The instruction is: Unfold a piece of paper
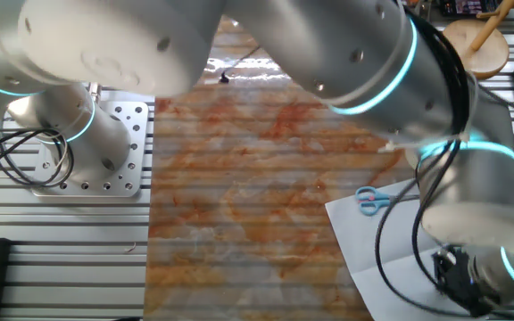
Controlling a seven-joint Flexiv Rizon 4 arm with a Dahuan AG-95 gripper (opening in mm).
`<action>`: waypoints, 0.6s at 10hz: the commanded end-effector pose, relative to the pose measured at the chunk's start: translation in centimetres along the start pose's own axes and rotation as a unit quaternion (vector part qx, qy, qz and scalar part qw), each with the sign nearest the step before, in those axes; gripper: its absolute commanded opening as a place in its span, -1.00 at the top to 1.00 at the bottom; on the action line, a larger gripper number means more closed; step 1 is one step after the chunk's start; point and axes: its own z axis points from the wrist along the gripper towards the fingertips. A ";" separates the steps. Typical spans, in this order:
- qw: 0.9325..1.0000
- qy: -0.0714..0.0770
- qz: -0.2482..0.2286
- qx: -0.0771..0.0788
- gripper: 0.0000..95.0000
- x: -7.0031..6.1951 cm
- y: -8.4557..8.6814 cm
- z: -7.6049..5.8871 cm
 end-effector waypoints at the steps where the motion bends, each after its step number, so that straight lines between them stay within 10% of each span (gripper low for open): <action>1: 1.000 0.000 -0.019 -0.001 1.00 1.3 -1.0 -0.3; 6: 1.000 0.000 -0.028 -0.001 1.00 4.2 -2.1 -0.5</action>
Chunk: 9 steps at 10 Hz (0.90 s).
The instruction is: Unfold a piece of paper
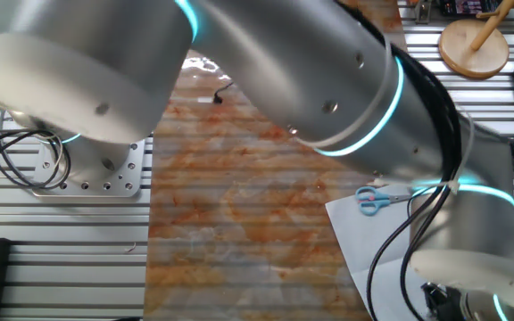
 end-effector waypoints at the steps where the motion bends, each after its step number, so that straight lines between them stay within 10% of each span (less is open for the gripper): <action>1: 1.000 0.001 0.001 0.003 1.00 1.2 0.1 0.1; 9: 1.000 -0.004 -0.010 0.000 1.00 6.2 0.6 0.5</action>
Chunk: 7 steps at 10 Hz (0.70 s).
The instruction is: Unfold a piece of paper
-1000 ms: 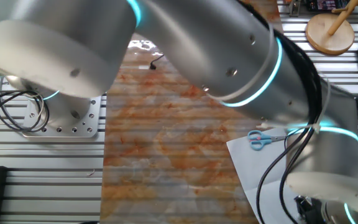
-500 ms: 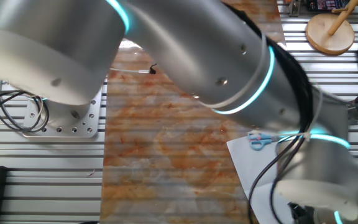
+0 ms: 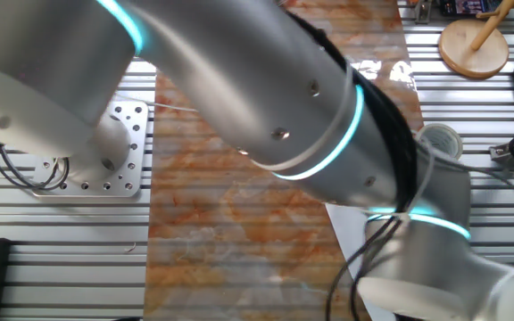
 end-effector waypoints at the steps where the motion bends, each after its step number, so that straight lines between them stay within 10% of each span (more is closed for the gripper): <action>1: 1.000 0.001 0.000 0.000 1.00 0.4 0.1 0.3; 7: 1.000 0.005 -0.001 0.006 1.00 0.7 0.2 0.5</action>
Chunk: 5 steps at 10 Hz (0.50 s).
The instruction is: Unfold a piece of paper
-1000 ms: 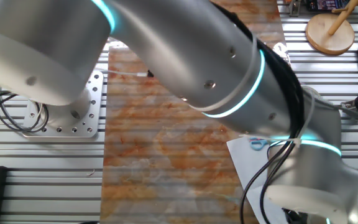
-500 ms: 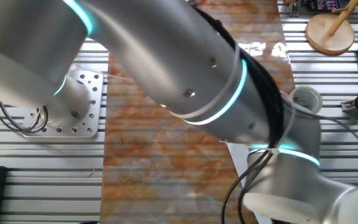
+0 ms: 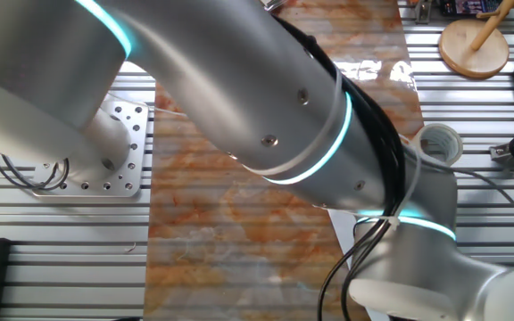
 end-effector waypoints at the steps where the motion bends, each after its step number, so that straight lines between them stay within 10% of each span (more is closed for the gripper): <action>1: 1.000 0.000 -0.001 0.000 1.00 0.1 0.1 -0.1; 5: 1.000 0.007 0.003 0.010 1.00 0.6 0.3 0.0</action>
